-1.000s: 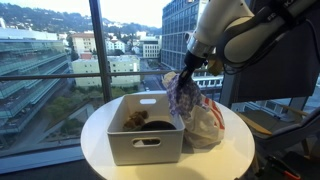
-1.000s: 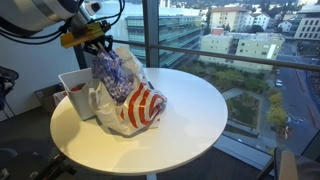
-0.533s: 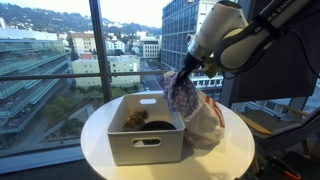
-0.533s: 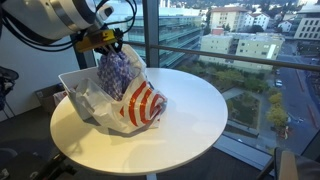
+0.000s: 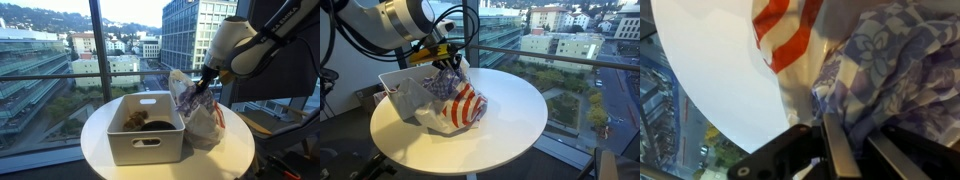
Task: Move the purple material from the storage box and place it in the plastic bag
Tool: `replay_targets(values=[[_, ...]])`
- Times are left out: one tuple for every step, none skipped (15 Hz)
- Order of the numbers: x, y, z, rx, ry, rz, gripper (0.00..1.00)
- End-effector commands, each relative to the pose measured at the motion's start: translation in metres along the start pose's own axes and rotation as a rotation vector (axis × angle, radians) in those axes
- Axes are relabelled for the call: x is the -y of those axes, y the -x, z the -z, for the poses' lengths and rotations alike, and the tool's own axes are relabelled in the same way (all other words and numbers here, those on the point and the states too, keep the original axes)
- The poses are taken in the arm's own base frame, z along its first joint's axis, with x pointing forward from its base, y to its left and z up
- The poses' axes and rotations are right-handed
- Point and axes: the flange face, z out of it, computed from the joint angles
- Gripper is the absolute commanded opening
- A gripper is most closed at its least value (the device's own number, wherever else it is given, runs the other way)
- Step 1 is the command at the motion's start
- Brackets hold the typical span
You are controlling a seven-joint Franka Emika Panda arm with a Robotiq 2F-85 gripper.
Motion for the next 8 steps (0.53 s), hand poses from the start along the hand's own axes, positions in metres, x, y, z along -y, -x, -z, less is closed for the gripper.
replay_targets(values=[[-0.022,0.015,0.016,0.049,0.086,-0.064,0.02],[-0.024,0.016,0.016,0.064,0.101,-0.068,0.02],[-0.023,0.014,0.015,0.072,0.102,-0.062,0.02],[-0.018,0.009,0.014,0.073,0.094,-0.051,0.02],[-0.011,0.003,0.012,0.065,0.079,-0.036,0.03],[0.0,-0.004,0.01,0.048,0.053,-0.019,0.03],[0.013,-0.013,0.008,0.031,0.022,0.002,0.03],[0.024,-0.02,0.007,0.016,0.001,0.017,0.03]])
